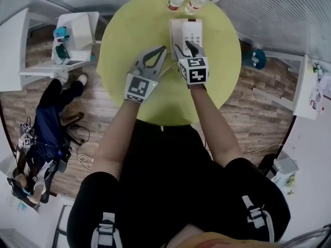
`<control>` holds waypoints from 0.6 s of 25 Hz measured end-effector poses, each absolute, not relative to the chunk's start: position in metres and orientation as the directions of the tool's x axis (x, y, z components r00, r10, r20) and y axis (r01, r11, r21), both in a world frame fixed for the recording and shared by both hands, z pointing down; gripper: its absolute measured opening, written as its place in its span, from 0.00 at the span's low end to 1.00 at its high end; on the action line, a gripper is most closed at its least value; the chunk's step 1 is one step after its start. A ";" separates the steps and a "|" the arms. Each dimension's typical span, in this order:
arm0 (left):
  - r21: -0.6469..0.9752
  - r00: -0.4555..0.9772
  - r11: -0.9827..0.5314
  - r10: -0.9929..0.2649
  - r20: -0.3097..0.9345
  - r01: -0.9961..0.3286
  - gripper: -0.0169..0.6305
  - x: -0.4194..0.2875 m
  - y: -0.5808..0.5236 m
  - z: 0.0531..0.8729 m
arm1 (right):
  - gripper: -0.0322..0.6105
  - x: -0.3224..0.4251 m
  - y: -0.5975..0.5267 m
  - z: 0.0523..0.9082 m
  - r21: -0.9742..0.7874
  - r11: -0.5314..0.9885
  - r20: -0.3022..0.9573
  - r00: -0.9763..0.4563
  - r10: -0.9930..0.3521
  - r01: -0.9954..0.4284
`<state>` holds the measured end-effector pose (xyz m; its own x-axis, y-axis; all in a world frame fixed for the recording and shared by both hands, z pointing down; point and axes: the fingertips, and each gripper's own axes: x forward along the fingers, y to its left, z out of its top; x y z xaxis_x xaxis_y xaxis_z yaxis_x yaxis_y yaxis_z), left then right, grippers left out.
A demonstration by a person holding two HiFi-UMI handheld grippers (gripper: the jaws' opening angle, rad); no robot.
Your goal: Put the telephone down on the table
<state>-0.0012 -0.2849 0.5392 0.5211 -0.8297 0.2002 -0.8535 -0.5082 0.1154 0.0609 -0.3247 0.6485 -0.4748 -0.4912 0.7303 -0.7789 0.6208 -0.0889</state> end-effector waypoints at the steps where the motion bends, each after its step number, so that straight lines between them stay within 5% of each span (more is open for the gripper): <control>1: 0.114 0.519 -0.506 -0.830 0.205 -0.855 0.05 -0.002 -0.288 0.545 | 0.35 0.061 -0.328 0.656 -0.082 0.609 0.740 -0.457 -0.493 -0.789; 15: 0.146 0.498 -0.476 -0.828 0.258 -0.867 0.05 -0.013 -0.306 0.598 | 0.48 0.059 -0.357 0.732 -0.041 0.516 0.835 -0.314 -0.453 -0.855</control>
<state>-0.0133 -0.3062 0.5983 0.4983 -0.8279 0.2577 -0.8670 -0.4764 0.1460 0.0587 -0.3573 0.7324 -0.3136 -0.4529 0.8346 -0.8554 0.5164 -0.0411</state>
